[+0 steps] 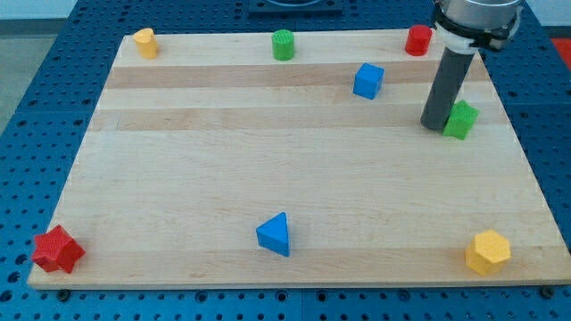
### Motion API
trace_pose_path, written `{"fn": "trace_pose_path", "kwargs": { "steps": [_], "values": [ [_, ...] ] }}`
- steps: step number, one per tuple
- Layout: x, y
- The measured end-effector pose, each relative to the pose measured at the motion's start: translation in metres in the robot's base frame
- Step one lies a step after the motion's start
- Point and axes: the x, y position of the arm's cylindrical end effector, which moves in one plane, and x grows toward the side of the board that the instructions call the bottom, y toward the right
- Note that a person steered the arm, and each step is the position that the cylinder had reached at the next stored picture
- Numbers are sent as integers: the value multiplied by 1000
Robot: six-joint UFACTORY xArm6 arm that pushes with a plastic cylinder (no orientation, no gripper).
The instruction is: Move the blue cube towards the top left of the board
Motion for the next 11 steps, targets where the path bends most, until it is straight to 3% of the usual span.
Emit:
{"fn": "trace_pose_path", "kwargs": {
  "steps": [2, 4, 6, 11],
  "values": [
    [-75, -28],
    [-76, -123],
    [-104, -193],
    [-161, -268]
  ]
}}
